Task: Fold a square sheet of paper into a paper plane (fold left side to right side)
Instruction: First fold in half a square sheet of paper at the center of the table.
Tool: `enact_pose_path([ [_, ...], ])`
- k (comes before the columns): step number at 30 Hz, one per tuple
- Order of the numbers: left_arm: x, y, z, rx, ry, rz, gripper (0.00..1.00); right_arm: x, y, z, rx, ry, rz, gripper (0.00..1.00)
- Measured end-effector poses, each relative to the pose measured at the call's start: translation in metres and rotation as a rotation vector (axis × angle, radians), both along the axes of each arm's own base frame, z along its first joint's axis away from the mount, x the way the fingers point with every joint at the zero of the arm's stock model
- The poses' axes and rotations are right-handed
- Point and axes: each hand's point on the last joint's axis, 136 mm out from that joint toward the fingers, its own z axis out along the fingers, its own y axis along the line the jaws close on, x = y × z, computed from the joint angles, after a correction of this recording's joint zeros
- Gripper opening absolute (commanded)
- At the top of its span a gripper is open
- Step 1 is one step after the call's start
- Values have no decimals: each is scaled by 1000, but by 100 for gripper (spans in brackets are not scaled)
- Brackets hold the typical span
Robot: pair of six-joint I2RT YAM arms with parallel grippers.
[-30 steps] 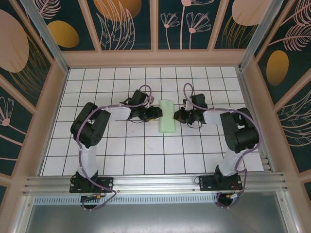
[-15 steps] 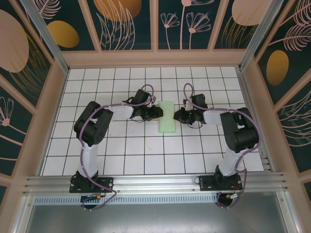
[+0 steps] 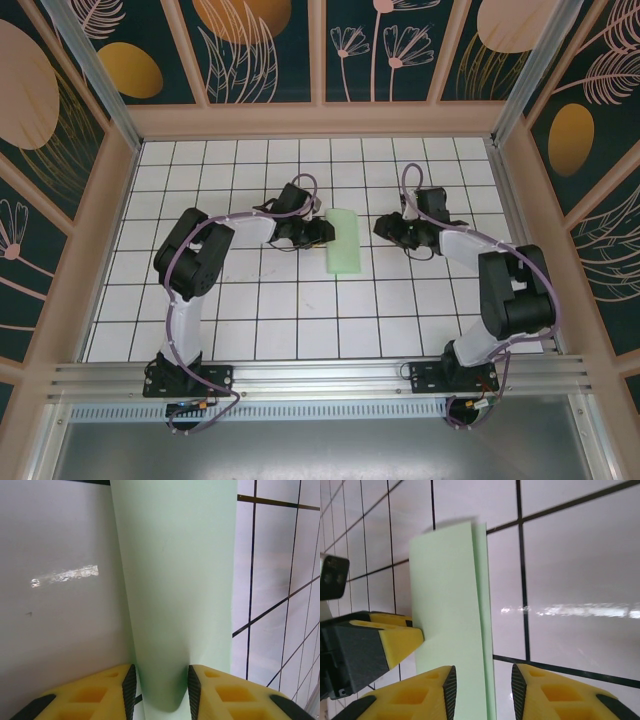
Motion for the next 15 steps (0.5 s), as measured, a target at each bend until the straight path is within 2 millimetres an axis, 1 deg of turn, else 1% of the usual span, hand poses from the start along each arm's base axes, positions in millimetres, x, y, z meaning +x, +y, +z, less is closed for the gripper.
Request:
enact_pose_path([
  [5, 1, -2, -1, 26, 4, -11, 37, -5, -4, -4, -16, 15, -6, 38],
  [15, 1, -3, -2, 63, 9, -22, 39, -8, -4, -7, -19, 30, -3, 38],
])
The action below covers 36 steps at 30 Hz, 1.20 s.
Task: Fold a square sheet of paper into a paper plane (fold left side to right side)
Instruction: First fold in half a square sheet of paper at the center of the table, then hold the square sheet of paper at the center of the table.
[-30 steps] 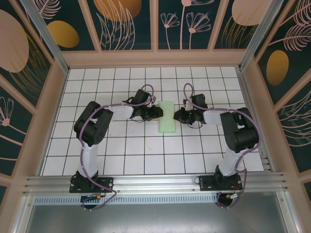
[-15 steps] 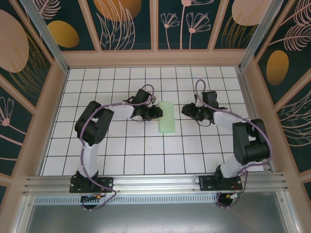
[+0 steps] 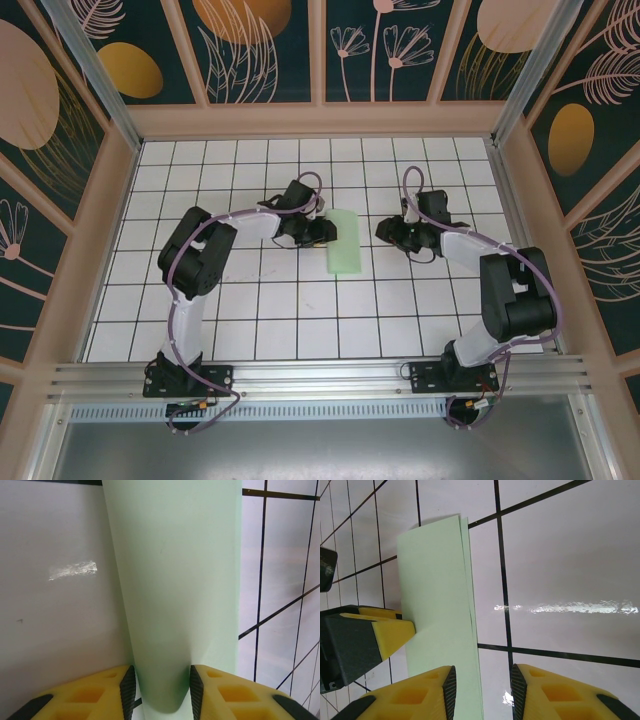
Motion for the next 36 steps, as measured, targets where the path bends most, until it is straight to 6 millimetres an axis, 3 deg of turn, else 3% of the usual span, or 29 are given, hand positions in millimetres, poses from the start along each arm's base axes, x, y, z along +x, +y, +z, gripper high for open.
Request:
enact_pose_path([
  [15, 0, -2, -1, 53, -5, -31, 41, -8, 17, -2, 11, 10, 49, 38],
  [21, 0, -2, -2, 60, -4, -37, 41, -16, 31, -13, 17, 47, 88, 38],
  [36, 0, -3, -2, 72, -4, -52, 43, -14, 33, -11, 24, 51, 80, 38],
])
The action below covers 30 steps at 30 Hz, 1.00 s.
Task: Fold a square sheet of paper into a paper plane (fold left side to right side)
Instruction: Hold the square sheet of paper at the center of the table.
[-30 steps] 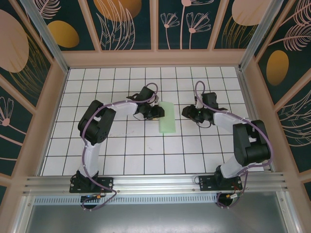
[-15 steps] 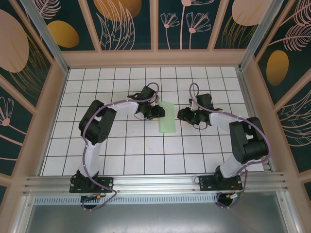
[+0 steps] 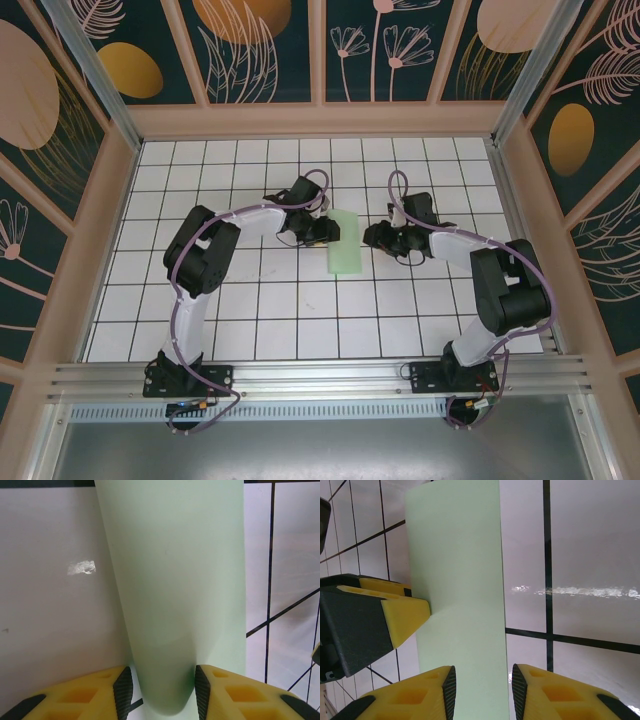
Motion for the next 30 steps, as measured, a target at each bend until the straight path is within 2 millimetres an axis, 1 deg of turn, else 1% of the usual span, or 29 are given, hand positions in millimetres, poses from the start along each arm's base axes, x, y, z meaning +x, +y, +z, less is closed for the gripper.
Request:
enact_pose_path([
  [4, 0, 0, 0, 0, 1, 0, 43, 0, 5, 2, 3, -3, 12, 37],
  [6, 0, 0, 0, 1, 1, 0, 43, 0, 11, 2, 5, -3, 23, 34],
  [12, 0, 0, 0, 1, 1, 0, 43, -4, 26, -10, 10, 37, 49, 29],
  [17, 0, 0, 0, 1, 1, 0, 43, -6, 35, -18, 9, 62, 72, 29],
  [25, 0, 0, 0, 1, 1, 0, 43, -9, 35, -37, -8, 110, 73, 28],
  [28, 0, 0, 0, 3, -1, 1, 43, -7, 36, -37, -11, 113, 73, 28],
  [30, 1, 0, 0, 8, -6, 3, 45, -7, 36, -38, -14, 115, 74, 28],
])
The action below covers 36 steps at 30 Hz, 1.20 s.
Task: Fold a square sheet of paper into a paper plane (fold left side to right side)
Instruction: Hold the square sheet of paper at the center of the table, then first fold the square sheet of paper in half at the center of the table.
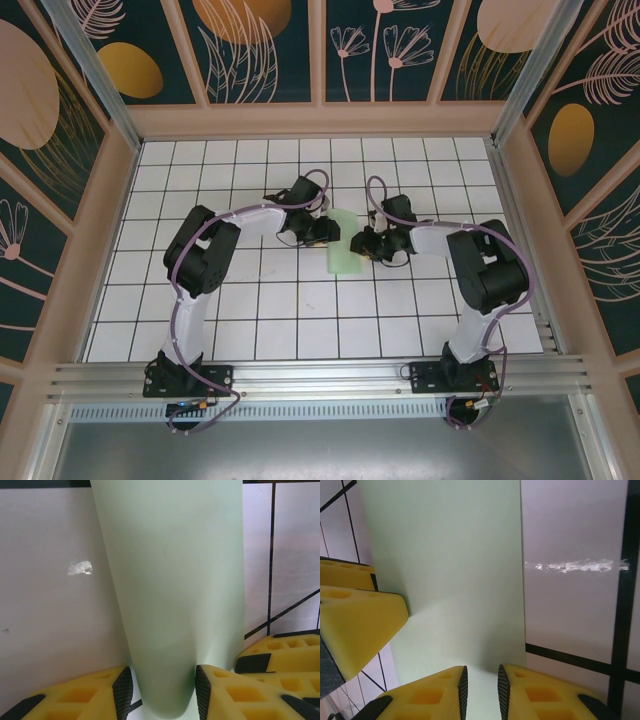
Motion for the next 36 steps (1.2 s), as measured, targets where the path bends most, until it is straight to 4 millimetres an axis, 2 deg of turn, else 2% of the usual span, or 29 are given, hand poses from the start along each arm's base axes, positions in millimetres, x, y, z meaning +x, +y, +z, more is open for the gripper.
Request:
enact_pose_path([
  [6, 1, 0, 5, 55, -67, -6, 56, 0, -1, -1, -9, 4, 2, 28],
  [11, 17, 22, 17, 117, -127, 49, 59, 0, -1, -2, -10, 7, 2, 28],
  [12, 21, 26, 24, 121, -141, 60, 57, 0, -1, -2, -11, 9, 2, 28],
  [15, 28, 30, 47, 88, -185, 69, 42, 0, -1, -2, -12, 11, 5, 28],
  [18, 20, 13, 68, -32, -190, 25, 36, 0, -1, -2, -14, 12, 8, 28],
  [21, 9, -7, 74, -129, -167, -30, 36, 0, -1, -2, -14, 12, 8, 28],
  [24, 0, -22, 71, -181, -140, -76, 36, 0, -1, -2, -14, 12, 8, 27],
  [27, -8, -31, 57, -198, -97, -101, 36, 0, -1, -2, -14, 12, 8, 28],
  [32, -11, -30, 31, -169, -46, -102, 36, 0, -1, -2, -15, 12, 8, 28],
  [36, -4, -25, 18, -114, -47, -93, 35, 0, -1, -2, -18, 13, 11, 28],
])
